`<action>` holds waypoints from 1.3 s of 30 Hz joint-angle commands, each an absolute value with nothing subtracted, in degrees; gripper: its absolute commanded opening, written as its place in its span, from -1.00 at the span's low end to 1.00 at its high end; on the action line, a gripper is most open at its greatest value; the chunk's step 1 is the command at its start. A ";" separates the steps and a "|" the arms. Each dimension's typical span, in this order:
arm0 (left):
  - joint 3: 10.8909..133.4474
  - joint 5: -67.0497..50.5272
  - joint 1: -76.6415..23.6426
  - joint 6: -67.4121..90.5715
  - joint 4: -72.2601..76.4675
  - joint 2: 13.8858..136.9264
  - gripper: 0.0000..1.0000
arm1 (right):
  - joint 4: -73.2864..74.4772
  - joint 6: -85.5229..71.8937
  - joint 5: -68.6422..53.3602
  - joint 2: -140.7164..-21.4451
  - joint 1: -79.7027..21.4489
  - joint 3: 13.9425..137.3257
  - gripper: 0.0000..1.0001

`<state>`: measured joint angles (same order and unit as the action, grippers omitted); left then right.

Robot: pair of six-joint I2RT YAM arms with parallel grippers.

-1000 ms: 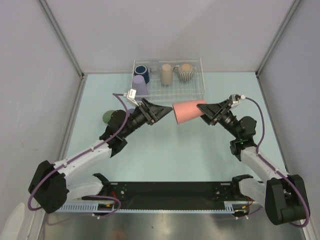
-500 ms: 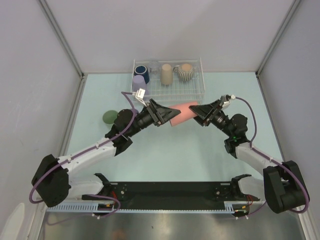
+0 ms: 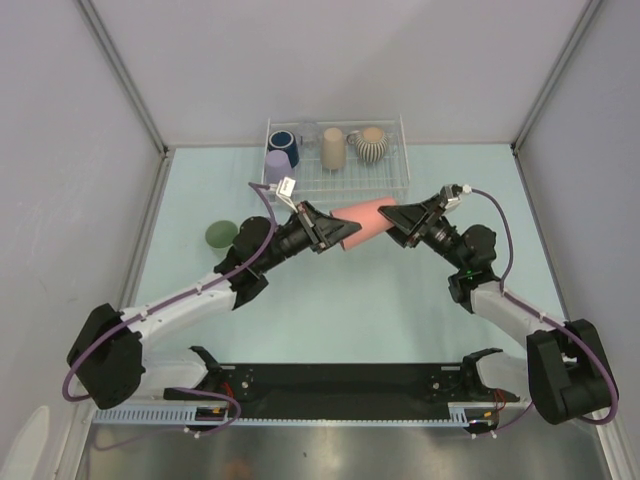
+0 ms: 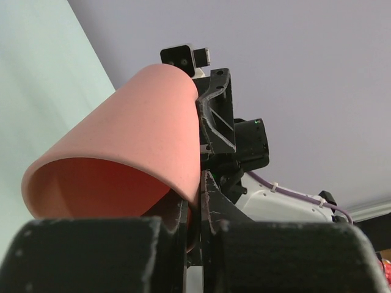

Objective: Unload the cups from the dish rack

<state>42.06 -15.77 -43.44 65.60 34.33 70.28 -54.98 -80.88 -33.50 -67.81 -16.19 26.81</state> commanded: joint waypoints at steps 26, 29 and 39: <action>104.84 14.59 -43.95 25.41 -61.33 98.42 -0.99 | 37.79 -34.72 18.87 -56.87 -22.75 63.20 0.99; 108.02 14.16 -43.95 23.29 -64.25 103.26 -1.00 | 38.76 -34.10 20.30 -55.29 -23.64 61.44 0.99; 109.69 14.85 -42.98 20.57 -66.01 110.39 -1.00 | 39.90 -33.05 19.34 -52.12 -23.64 58.36 1.00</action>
<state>106.32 12.80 -43.72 23.24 -64.29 110.65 39.31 -34.30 17.61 -53.01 -23.44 58.98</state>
